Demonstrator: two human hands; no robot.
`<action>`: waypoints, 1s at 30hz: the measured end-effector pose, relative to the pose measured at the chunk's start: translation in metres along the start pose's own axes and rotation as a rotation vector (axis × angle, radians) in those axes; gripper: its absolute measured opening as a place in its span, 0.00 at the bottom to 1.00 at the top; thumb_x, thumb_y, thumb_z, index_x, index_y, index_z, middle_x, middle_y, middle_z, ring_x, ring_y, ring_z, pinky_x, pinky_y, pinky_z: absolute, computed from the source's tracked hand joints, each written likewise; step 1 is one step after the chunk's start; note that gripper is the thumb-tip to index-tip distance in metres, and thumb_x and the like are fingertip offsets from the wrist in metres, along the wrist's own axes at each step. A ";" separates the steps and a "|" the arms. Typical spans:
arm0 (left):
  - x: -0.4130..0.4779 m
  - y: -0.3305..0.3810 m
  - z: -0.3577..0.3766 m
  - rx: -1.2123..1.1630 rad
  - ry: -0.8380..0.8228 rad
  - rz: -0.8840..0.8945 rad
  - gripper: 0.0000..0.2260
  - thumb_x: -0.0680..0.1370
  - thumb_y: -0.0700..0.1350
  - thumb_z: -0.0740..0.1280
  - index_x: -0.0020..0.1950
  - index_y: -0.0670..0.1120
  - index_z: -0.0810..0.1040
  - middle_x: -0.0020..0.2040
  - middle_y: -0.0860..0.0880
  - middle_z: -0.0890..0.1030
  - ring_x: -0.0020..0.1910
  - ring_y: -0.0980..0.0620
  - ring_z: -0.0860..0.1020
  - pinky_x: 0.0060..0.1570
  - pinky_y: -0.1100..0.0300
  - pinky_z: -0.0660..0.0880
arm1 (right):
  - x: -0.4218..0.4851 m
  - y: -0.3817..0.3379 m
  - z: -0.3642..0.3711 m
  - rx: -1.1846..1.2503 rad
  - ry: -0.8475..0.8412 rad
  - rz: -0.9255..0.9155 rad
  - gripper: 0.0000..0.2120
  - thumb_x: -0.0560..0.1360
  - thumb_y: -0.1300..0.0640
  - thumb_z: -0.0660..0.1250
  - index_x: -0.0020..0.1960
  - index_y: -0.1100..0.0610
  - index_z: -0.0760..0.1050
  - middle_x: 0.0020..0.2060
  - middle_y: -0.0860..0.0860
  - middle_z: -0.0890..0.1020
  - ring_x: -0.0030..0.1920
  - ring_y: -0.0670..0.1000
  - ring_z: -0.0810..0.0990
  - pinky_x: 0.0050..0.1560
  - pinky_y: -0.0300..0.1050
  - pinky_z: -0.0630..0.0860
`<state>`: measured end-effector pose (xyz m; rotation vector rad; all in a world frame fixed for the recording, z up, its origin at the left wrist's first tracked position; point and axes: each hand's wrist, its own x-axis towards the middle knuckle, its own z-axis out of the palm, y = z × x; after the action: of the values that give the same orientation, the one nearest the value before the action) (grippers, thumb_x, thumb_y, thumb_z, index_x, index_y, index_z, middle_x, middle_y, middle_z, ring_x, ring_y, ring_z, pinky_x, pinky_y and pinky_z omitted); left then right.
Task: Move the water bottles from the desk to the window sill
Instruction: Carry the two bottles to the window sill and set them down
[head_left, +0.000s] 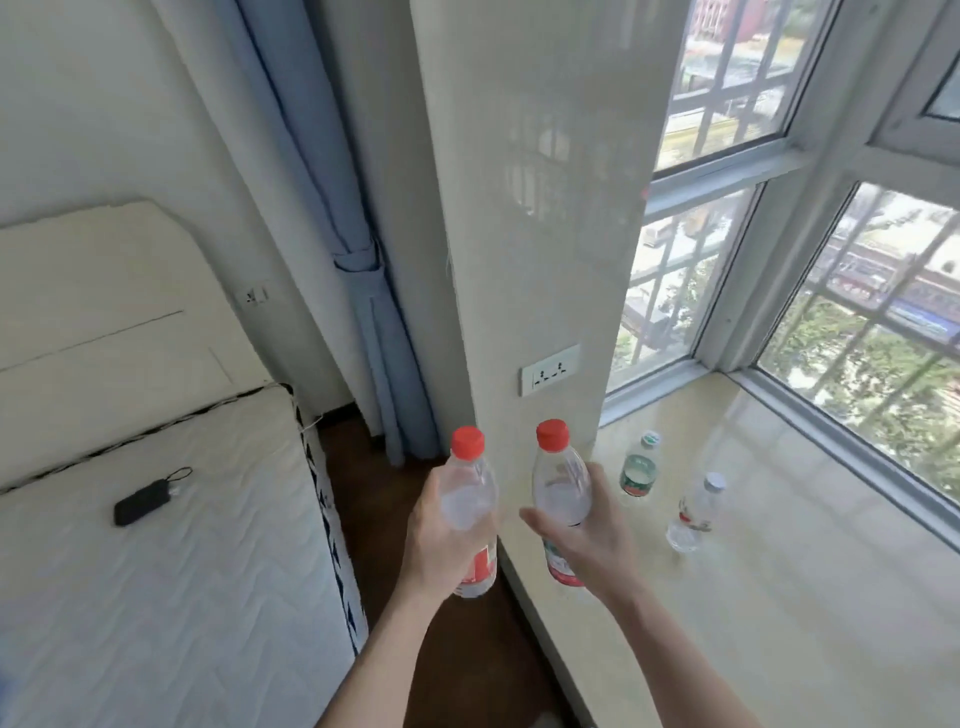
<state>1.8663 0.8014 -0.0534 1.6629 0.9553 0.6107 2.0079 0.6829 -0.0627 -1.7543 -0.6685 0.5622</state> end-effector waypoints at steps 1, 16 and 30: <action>0.015 0.001 0.011 -0.007 -0.038 -0.006 0.23 0.63 0.59 0.76 0.55 0.61 0.75 0.50 0.59 0.80 0.53 0.60 0.79 0.54 0.55 0.77 | 0.010 0.001 -0.007 -0.008 0.029 0.015 0.22 0.64 0.46 0.79 0.52 0.41 0.70 0.43 0.41 0.80 0.46 0.38 0.79 0.43 0.34 0.72; 0.100 0.035 0.194 0.184 -0.705 0.138 0.21 0.68 0.47 0.79 0.58 0.50 0.78 0.53 0.57 0.80 0.52 0.71 0.75 0.46 0.79 0.68 | 0.006 0.077 -0.126 0.046 0.672 0.413 0.26 0.63 0.50 0.82 0.55 0.45 0.71 0.51 0.37 0.79 0.51 0.30 0.74 0.44 0.27 0.69; 0.081 0.005 0.293 0.269 -1.177 0.089 0.25 0.62 0.58 0.76 0.56 0.59 0.74 0.53 0.62 0.80 0.57 0.60 0.78 0.57 0.55 0.73 | -0.055 0.124 -0.137 0.180 1.109 0.643 0.31 0.54 0.37 0.75 0.55 0.42 0.73 0.53 0.39 0.80 0.55 0.30 0.73 0.57 0.46 0.74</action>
<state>2.1419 0.7098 -0.1412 1.8841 0.0876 -0.4799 2.0788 0.5234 -0.1436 -1.7612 0.7116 -0.0079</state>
